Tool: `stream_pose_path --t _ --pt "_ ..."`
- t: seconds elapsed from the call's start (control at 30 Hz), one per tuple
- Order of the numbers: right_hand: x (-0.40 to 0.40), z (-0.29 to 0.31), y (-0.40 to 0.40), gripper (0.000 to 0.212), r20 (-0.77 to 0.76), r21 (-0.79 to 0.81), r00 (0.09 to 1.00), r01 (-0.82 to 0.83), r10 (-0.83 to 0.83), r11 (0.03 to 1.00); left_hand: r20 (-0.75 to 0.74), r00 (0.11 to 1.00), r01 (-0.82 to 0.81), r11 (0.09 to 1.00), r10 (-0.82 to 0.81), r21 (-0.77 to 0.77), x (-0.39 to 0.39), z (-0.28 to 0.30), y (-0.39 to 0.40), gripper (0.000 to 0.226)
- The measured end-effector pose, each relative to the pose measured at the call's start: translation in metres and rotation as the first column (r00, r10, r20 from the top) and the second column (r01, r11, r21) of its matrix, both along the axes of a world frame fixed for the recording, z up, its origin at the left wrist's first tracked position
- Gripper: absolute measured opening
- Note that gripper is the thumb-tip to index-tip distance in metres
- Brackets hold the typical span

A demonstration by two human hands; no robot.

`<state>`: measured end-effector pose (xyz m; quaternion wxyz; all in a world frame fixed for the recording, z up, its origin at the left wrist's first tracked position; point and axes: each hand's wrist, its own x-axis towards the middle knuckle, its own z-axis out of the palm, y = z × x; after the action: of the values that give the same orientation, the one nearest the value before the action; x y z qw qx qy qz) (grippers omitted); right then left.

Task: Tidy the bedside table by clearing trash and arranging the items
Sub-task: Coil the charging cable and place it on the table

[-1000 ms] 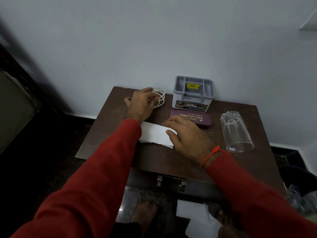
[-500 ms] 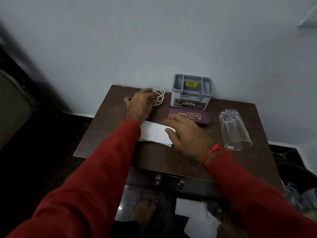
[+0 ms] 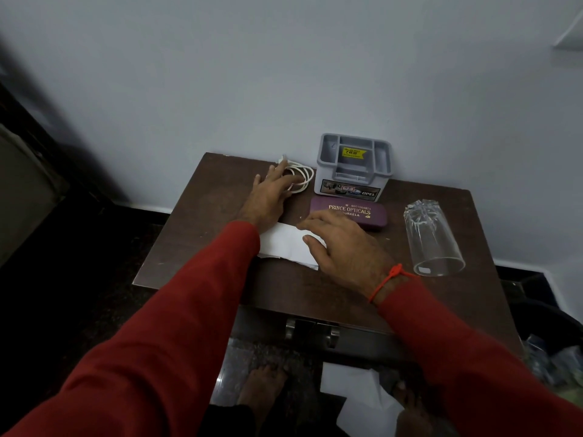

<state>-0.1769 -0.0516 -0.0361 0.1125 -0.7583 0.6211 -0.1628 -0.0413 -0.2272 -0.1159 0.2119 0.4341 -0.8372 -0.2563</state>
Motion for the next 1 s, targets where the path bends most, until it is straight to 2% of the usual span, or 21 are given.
stream_pose_path --t 0.1,0.27,0.33,0.57,0.73,1.0 --pt "0.0 -0.001 0.0 0.035 0.001 -0.001 1.0 -0.002 0.002 1.0 -0.044 0.997 -0.056 0.998 0.057 0.022 -0.005 0.004 0.004 0.045" --pt "-0.003 -0.003 -0.001 0.036 0.004 0.007 1.0 -0.002 0.002 1.0 -0.301 0.922 -0.217 0.968 0.245 0.124 -0.006 0.011 -0.003 0.037" --pt "-0.004 -0.003 -0.001 0.035 0.009 -0.005 1.0 -0.005 0.005 1.0 -0.355 0.889 -0.248 0.955 0.29 0.16 -0.005 0.011 -0.003 0.038" --pt "-0.005 -0.003 -0.002 0.037 0.017 -0.008 1.0 -0.002 0.002 1.0 -0.337 0.89 -0.269 0.951 0.306 0.153 0.0 0.01 -0.004 0.038" --pt "-0.004 -0.004 -0.001 0.036 0.006 0.001 1.0 0.0 0.0 1.0 -0.319 0.918 -0.223 0.972 0.234 0.073 0.001 0.016 -0.002 0.033" --pt "-0.005 -0.003 -0.002 0.037 0.015 -0.015 1.0 -0.004 0.005 1.0 -0.324 0.913 -0.237 0.969 0.248 0.072 0.0 0.019 -0.001 0.033"
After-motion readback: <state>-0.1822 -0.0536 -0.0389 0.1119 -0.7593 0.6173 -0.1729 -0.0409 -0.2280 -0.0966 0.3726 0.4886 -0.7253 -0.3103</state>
